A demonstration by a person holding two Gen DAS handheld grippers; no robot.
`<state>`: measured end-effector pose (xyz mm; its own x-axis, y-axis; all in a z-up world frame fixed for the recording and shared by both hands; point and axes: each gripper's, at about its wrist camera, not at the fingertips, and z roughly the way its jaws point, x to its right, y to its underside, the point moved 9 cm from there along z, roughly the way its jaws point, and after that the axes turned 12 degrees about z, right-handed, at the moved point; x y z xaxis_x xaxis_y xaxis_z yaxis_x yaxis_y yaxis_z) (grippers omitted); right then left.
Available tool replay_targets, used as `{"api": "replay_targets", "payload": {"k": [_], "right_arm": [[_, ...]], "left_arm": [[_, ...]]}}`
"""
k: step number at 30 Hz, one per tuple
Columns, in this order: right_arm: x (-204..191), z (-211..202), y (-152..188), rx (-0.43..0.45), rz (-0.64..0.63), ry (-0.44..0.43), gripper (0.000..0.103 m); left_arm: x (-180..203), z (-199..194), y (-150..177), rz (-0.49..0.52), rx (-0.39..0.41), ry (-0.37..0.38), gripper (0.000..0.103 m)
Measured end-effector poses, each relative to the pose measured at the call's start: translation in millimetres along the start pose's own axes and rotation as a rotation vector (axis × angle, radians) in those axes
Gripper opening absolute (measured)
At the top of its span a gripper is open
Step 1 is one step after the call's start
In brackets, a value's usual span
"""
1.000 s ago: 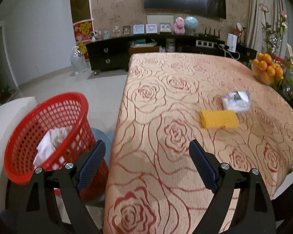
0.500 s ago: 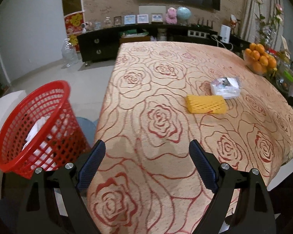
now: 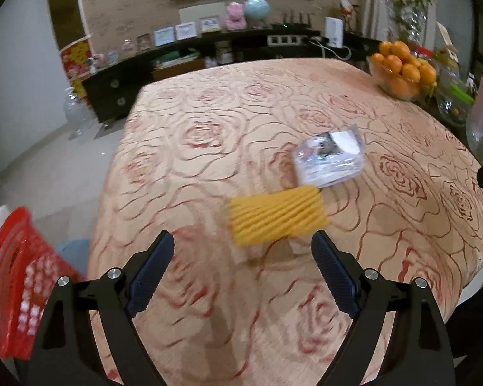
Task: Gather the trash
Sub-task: 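Grasp the yellow foam net with the left tool, then hold the yellow net in the left tool while the right tool approaches the clear wrapper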
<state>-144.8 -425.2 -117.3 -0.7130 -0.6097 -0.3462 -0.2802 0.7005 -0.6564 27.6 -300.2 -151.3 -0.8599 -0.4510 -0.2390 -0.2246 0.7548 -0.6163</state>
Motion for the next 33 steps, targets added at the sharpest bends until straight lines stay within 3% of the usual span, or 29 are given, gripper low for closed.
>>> {"api": "replay_targets", "payload": {"k": [9, 12, 14, 17, 20, 33], "right_arm": [[-12, 7, 5, -0.029, -0.018, -0.018, 0.082], [-18, 8, 7, -0.035, -0.033, -0.022, 0.082], [-22, 10, 9, -0.04, -0.044, -0.022, 0.082], [-26, 13, 12, -0.047, -0.056, -0.017, 0.082], [-28, 16, 14, -0.054, -0.066, -0.011, 0.082], [-36, 28, 21, -0.078, -0.086, 0.009, 0.082]], "left_arm": [[19, 44, -13, 0.019, -0.025, 0.07, 0.083], [22, 45, -14, 0.017, -0.004, 0.11, 0.064], [23, 44, -15, -0.005, 0.01, 0.144, 0.043], [24, 43, -16, -0.005, 0.025, 0.147, 0.026], [22, 41, -15, -0.013, 0.034, 0.144, 0.017], [-1, 21, -4, -0.02, 0.071, 0.081, 0.013]]}}
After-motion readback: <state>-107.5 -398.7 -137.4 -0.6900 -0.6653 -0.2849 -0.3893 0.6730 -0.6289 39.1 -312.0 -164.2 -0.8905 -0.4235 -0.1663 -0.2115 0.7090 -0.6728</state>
